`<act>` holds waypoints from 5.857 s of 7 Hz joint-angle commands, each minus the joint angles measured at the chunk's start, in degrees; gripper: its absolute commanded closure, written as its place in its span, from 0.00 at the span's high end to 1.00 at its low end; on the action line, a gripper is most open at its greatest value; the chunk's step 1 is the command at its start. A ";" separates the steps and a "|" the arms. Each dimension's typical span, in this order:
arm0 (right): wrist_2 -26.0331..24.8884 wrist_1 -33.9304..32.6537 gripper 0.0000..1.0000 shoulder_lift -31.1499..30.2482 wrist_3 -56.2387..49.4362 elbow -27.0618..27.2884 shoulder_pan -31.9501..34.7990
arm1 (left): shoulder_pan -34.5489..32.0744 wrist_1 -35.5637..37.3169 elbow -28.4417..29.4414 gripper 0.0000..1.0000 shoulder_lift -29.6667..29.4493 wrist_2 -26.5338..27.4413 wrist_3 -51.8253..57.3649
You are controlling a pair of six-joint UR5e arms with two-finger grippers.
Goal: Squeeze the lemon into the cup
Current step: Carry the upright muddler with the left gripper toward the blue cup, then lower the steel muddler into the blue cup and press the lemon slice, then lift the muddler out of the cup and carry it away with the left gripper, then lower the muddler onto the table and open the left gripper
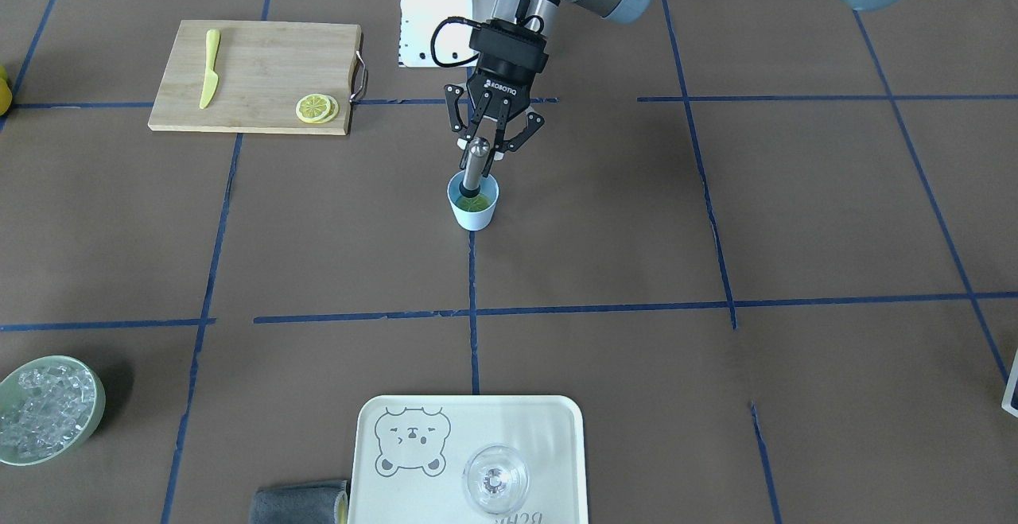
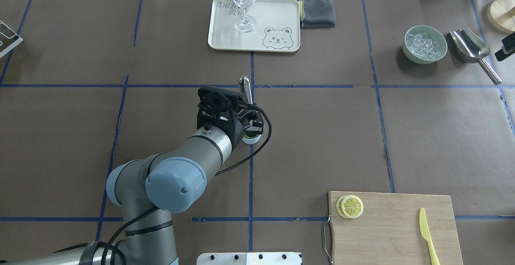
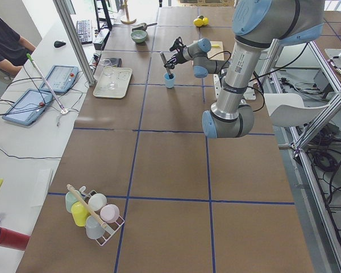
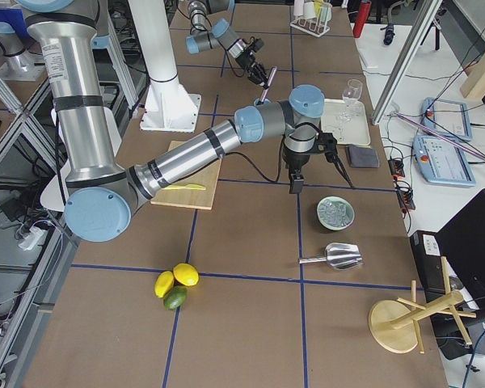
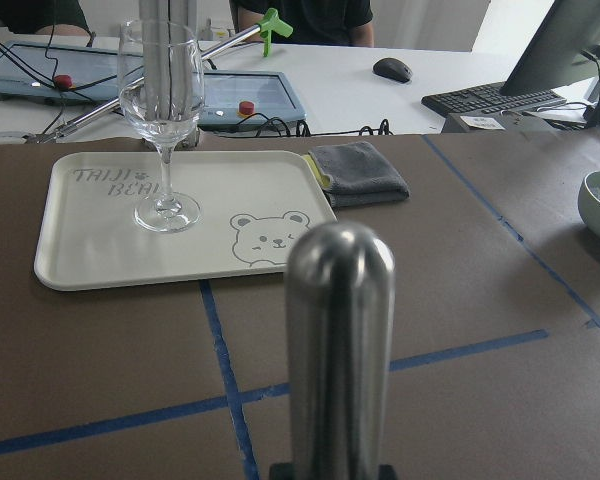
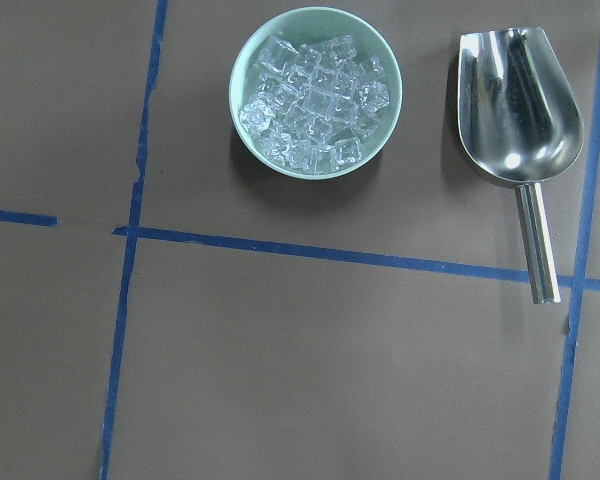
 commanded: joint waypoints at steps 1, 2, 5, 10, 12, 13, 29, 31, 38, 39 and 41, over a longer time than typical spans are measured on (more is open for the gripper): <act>0.00 0.00 1.00 0.08 -0.07 -0.03 0.16 | 0.29 -4.11 3.63 0.00 -0.12 0.03 -0.05; 0.00 0.00 1.00 0.08 -0.07 -0.03 0.16 | 0.29 -4.57 4.43 0.00 -0.04 -0.06 -0.05; 0.00 0.00 1.00 0.08 -0.07 -0.03 0.34 | 0.29 -4.49 4.18 0.00 -0.03 -0.06 0.21; 0.09 0.09 1.00 0.08 -0.07 0.05 0.69 | -0.85 -3.96 -5.04 0.00 2.34 -0.15 5.29; 0.00 0.26 1.00 0.08 -0.16 -0.03 0.86 | -3.65 -3.00 -9.16 0.00 2.43 -0.50 7.93; -0.43 0.52 1.00 -0.01 -0.42 -1.34 0.86 | -5.67 2.31 -11.88 0.00 2.51 -3.11 8.12; 0.97 1.84 1.00 -0.36 -0.51 -1.44 1.13 | -35.57 44.99 -4.46 0.00 22.91 -60.52 19.01; 0.97 3.25 1.00 -0.45 -0.51 -1.62 1.13 | -36.27 44.73 0.20 0.00 22.82 -70.60 24.79; 1.15 3.16 1.00 -0.63 -0.33 -1.62 1.13 | -36.01 41.39 7.16 1.00 19.22 -70.37 25.17; 1.15 3.16 1.00 -0.54 -0.33 -1.62 1.22 | -36.36 41.48 7.07 1.00 19.21 -70.28 25.17; 0.71 3.25 1.00 -0.28 -0.33 -1.44 1.13 | -40.30 41.57 2.98 1.00 19.21 -70.02 25.26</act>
